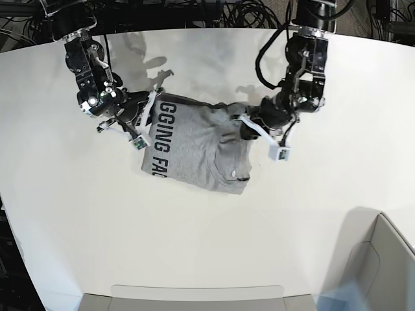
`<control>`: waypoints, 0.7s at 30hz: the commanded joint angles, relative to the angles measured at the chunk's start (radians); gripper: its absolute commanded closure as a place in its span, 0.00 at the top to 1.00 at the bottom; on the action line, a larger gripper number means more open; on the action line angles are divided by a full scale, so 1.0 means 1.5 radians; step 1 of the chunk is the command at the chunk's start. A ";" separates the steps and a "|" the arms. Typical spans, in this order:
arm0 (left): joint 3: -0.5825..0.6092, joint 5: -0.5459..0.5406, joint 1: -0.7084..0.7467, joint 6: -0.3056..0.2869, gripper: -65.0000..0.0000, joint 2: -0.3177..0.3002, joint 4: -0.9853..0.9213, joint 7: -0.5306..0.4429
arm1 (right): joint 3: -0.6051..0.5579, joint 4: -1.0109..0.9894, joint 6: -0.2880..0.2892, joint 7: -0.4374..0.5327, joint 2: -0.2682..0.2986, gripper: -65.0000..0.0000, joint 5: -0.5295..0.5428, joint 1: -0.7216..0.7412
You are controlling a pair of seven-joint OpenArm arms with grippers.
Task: Fold the T-shirt properly
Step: 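Carry the folded shirt with the left gripper toward the bin and set it down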
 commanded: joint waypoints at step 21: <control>0.036 -0.008 -0.064 -0.005 0.10 0.018 0.037 -0.015 | 0.136 0.066 0.004 0.010 0.004 0.00 0.005 0.098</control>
